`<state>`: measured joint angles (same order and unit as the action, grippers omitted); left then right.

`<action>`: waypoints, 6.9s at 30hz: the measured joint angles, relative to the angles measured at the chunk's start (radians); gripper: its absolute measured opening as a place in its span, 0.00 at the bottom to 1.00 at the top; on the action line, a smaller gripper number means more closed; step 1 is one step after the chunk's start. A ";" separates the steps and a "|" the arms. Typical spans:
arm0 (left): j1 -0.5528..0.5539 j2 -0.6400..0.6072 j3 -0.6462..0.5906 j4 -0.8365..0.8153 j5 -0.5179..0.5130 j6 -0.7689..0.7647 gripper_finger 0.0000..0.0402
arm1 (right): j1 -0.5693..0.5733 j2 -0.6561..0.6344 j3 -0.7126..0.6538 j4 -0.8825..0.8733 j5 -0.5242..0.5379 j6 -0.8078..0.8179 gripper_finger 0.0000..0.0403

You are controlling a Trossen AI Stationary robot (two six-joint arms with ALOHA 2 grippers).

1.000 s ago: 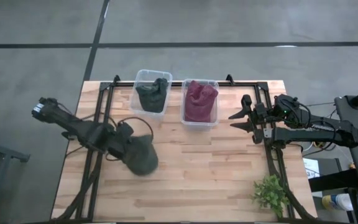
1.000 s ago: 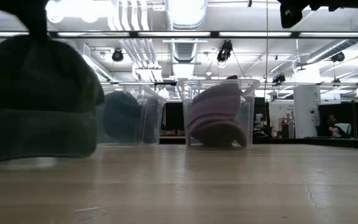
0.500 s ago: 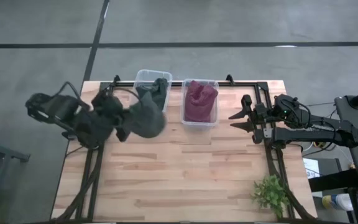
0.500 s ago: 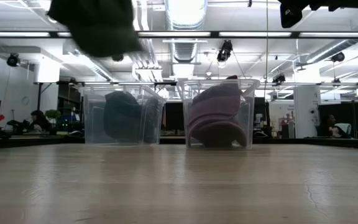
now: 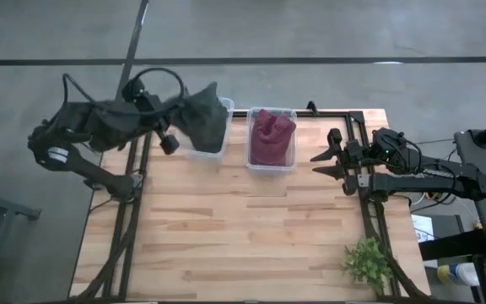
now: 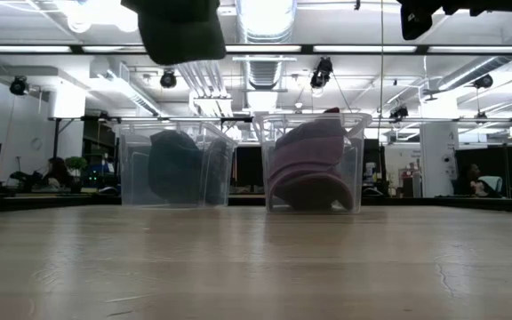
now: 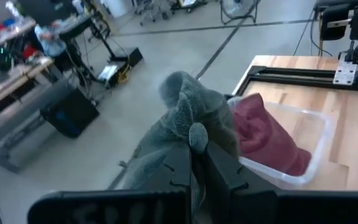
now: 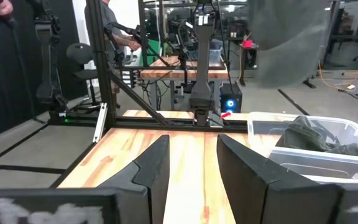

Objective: Pick & Place hat
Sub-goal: Put the gray cap into the left transparent bin, then adjust the left transparent bin

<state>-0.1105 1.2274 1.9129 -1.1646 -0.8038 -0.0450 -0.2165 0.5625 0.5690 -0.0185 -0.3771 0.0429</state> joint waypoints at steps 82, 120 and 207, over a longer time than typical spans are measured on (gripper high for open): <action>0.753 0.192 0.043 -0.169 0.733 0.611 0.04 | 0.000 0.000 0.000 0.011 0.003 0.035 0.32; 0.772 0.195 -0.760 0.553 0.760 0.527 0.04 | 0.000 0.001 0.000 0.009 0.003 0.074 0.29; 0.717 -0.043 -0.755 0.782 0.439 0.272 0.51 | 0.001 0.001 0.000 0.010 -0.002 0.092 0.30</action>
<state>0.6064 1.1848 1.1580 -0.3822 -0.3649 0.2274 -0.2159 0.5634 0.5686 -0.0090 -0.3786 0.1350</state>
